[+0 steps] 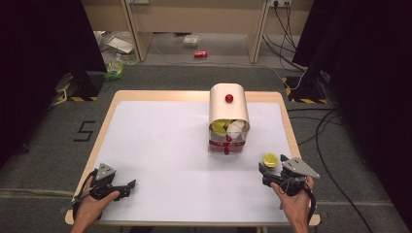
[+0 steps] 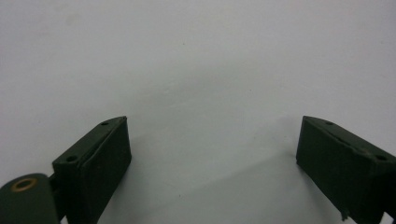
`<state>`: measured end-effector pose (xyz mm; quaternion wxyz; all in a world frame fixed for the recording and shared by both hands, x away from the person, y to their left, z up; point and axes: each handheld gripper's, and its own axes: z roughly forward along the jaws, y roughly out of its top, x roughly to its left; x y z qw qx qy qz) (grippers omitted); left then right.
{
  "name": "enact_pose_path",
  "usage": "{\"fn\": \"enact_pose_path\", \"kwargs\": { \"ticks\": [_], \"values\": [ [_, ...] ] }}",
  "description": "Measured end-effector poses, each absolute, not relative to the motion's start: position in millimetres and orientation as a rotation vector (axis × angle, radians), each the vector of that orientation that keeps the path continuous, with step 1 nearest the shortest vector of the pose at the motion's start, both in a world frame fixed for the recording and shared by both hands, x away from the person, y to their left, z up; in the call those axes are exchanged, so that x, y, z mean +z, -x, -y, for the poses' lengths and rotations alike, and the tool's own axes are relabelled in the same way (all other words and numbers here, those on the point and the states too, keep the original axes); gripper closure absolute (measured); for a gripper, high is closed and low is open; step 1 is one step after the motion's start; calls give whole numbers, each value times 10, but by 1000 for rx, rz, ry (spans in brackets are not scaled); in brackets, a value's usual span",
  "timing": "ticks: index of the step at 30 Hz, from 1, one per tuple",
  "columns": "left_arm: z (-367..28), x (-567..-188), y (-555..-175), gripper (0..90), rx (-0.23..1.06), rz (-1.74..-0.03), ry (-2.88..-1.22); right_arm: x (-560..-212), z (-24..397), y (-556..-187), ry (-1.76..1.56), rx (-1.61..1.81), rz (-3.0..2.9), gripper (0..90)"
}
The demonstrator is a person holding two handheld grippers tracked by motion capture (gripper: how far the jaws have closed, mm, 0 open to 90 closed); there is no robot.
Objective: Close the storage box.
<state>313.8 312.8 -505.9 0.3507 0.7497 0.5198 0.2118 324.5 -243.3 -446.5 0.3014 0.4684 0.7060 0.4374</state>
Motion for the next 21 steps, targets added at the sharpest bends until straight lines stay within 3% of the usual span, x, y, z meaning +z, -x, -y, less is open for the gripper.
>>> {"fn": "enact_pose_path", "kwargs": {
  "ticks": [21],
  "values": [
    [-3126,-5060,-3137,95,549,-1346,-1941,-4590,2580,-3159,-1287,1140,-1874,159]
  ]
}}
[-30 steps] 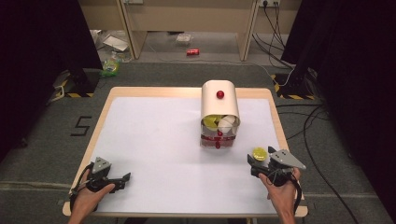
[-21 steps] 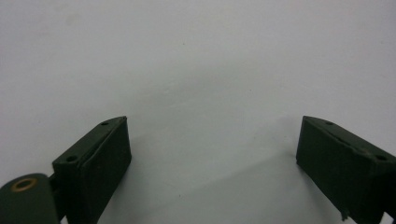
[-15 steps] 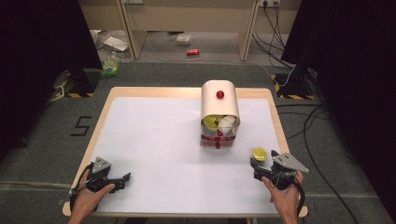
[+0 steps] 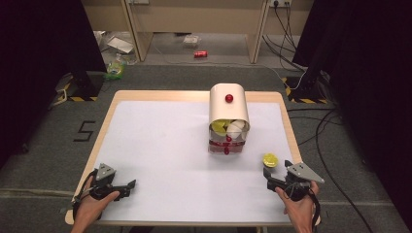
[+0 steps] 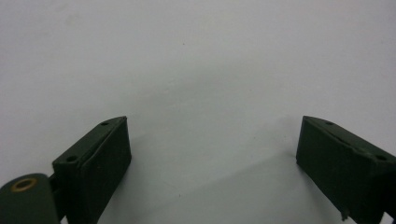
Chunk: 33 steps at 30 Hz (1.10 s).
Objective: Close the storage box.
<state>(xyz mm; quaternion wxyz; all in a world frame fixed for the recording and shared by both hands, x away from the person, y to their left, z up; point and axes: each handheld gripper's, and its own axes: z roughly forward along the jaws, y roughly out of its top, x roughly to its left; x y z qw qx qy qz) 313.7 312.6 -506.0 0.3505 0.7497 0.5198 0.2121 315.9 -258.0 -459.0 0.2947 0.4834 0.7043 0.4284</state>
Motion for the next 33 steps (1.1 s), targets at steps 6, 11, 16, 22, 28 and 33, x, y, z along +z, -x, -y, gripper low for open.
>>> {"fn": "enact_pose_path", "kwargs": {
  "ticks": [6,11,16,22,28,33],
  "values": [
    [-3126,-5059,-3137,94,550,-1346,-1942,-4606,2612,-3138,-1292,1140,-1875,159],
    [-3124,-5060,-3137,94,551,-1346,-1940,-4627,2626,-3120,-1300,1137,-1880,160],
    [-3124,-5060,-3137,94,551,-1346,-1940,-4650,2635,-3110,-1302,1132,-1893,160],
    [-3124,-5060,-3137,94,551,-1346,-1940,-4675,2642,-3099,-1305,1127,-1905,160],
    [-3124,-5060,-3137,94,551,-1346,-1940,-4690,2649,-3081,-1309,1123,-1919,159],
    [-3125,-5060,-3137,94,550,-1346,-1942,-4706,2655,-3068,-1317,1123,-1930,158]
  ]
}}
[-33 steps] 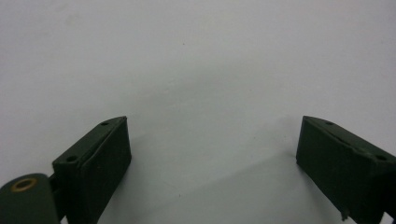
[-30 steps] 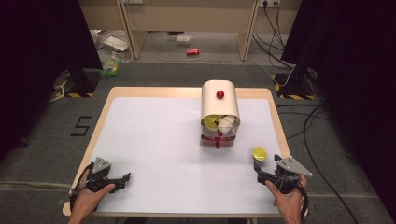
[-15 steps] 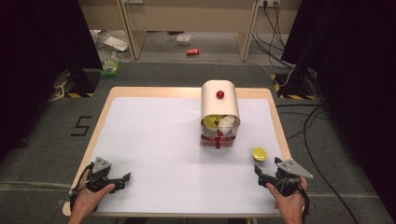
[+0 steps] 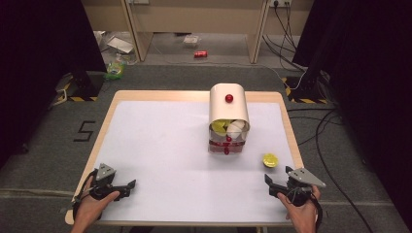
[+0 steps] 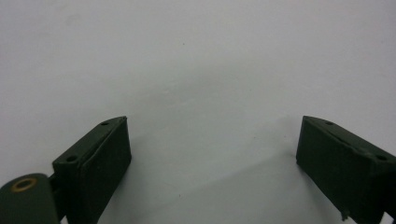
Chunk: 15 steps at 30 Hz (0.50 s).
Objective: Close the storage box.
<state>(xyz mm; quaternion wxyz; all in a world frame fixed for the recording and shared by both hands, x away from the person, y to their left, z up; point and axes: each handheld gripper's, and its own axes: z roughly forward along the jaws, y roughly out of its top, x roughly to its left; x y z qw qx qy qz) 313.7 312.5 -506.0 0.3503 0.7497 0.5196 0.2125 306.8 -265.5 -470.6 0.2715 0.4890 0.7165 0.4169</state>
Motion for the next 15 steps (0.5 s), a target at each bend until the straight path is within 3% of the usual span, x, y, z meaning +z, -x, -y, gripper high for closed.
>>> {"fn": "enact_pose_path", "kwargs": {
  "ticks": [15],
  "values": [
    [-3124,-5060,-3137,94,550,-1346,-1940,-4748,2697,-3032,-1328,1098,-1948,158]
  ]
}}
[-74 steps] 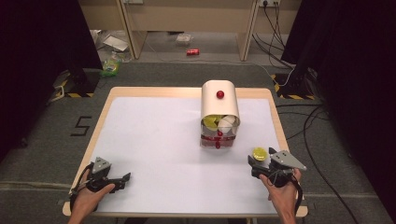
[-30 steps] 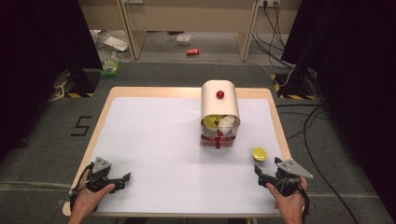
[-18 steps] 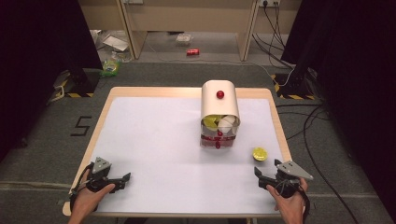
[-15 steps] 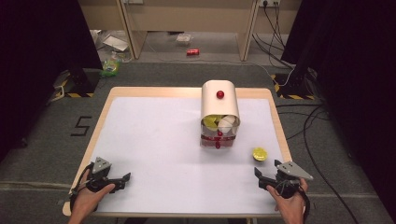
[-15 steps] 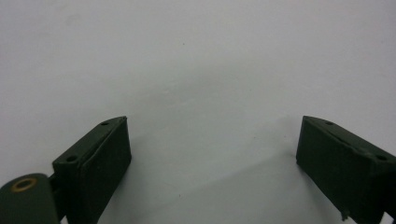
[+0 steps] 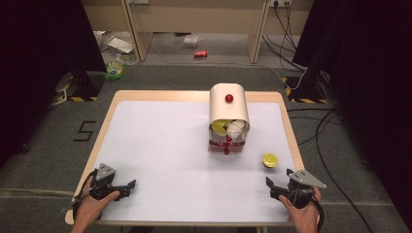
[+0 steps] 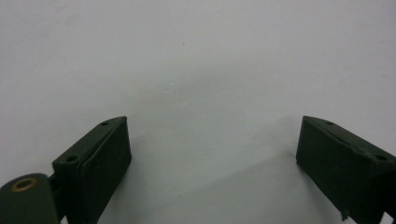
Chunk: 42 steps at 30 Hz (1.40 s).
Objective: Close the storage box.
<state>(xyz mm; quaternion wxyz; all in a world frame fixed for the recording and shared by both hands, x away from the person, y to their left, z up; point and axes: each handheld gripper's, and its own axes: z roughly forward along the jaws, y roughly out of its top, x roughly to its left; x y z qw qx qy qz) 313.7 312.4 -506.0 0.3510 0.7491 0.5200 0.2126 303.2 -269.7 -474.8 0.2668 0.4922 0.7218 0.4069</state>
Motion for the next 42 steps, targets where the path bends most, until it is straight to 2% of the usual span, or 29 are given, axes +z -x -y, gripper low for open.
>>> {"fn": "enact_pose_path", "kwargs": {
  "ticks": [42],
  "values": [
    [-3123,-5060,-3137,94,551,-1346,-1940,-4843,2752,-2853,-1340,1030,-2033,159]
  ]
}}
